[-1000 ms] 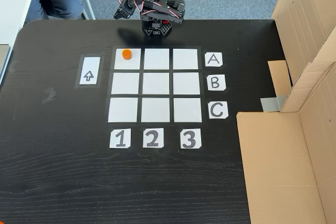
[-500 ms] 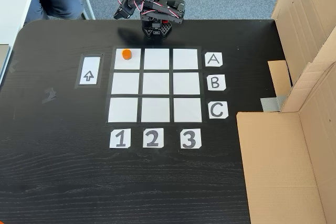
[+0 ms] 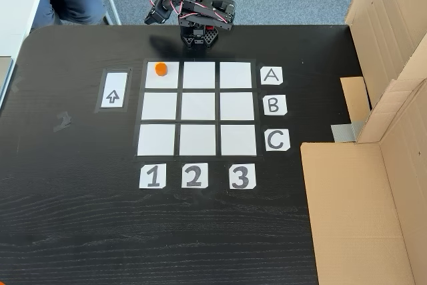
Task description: Pick up the round, orange token and place it in the grid on square A1.
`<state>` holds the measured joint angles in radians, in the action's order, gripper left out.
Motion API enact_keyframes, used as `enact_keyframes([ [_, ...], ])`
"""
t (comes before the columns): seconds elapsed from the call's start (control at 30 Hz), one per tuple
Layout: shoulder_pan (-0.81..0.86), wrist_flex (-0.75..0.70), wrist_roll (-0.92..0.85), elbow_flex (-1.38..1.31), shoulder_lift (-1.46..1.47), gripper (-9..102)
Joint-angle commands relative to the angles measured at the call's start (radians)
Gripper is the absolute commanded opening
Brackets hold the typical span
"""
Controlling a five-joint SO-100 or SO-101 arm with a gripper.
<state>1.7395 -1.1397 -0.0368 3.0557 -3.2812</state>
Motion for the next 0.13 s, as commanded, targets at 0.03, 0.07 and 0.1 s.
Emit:
enact_keyframes([
  [0.03, 0.011, -0.002, -0.005, 0.002, -0.020, 0],
  [0.07, 0.011, -0.002, -0.005, 0.002, -0.028, 0],
  [0.1, 0.008, 0.000, -0.005, 0.002, -0.034, 0],
])
